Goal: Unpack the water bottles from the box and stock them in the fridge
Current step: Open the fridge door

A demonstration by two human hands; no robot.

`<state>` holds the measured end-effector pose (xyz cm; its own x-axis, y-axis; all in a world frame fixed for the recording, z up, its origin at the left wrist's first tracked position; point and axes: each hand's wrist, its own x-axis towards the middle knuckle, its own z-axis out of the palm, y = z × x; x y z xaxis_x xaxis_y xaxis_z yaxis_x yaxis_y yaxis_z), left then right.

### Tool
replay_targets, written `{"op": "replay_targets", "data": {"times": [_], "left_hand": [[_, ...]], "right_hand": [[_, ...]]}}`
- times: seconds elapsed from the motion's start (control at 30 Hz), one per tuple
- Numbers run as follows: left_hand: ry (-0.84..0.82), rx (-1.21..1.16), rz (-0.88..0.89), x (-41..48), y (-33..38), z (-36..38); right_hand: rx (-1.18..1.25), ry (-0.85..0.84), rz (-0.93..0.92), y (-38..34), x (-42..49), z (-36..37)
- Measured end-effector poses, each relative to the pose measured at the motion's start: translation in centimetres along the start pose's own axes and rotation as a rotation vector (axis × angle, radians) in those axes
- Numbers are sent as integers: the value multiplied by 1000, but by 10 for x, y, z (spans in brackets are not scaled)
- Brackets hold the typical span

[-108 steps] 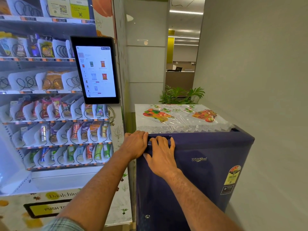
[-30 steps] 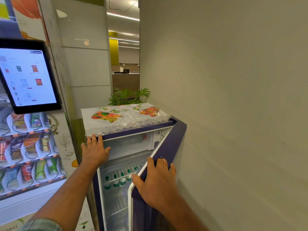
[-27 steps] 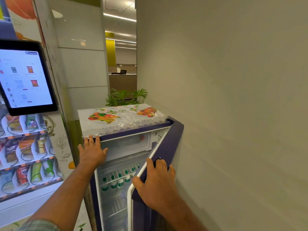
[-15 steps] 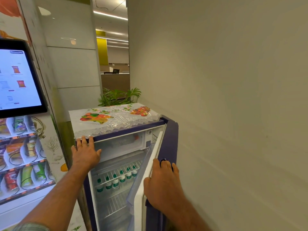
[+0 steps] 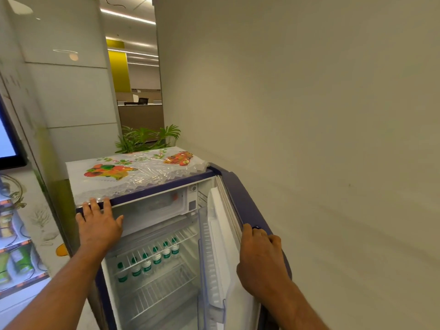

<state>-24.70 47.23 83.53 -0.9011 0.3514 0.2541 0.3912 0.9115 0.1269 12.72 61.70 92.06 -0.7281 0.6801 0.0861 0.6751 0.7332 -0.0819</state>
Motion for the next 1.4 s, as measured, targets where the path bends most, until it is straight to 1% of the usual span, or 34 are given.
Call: {"op": "replay_targets", "data": {"times": [0.23, 0.33, 0.43, 0.53, 0.67, 0.7, 0.8, 0.93, 1.03, 1.13, 1.27, 1.4], "left_hand": [[7, -28, -9, 6, -5, 6], [52, -71, -21, 7, -2, 12], [112, -119, -30, 9, 0, 22], [121, -162, -59, 13, -8, 40], [114, -229, -2, 41, -30, 94], [125, -249, 23, 43, -29, 97], [180, -226, 127, 36, -10, 76], [201, -232, 214, 28, 18, 60], [231, -284, 261, 20, 46, 52], [213, -353, 333, 16, 84, 45], [155, -416, 477, 13, 150, 39], [118, -512, 669, 2, 224, 25]], "right_hand": [[-37, 26, 99, 45, 7, 3], [-82, 56, 142, 57, 9, 9], [-85, 133, 217, 68, 15, 18], [-45, 191, 296, 77, 25, 31], [-49, 284, 390, 88, 36, 43], [-55, 319, 400, 91, 38, 47], [-98, 402, 431, 104, 44, 53], [-115, 366, 485, 118, 51, 50], [-126, 406, 469, 130, 58, 51], [-146, 426, 459, 142, 64, 54], [-144, 449, 465, 153, 73, 58], [-120, 492, 467, 166, 82, 63]]}}
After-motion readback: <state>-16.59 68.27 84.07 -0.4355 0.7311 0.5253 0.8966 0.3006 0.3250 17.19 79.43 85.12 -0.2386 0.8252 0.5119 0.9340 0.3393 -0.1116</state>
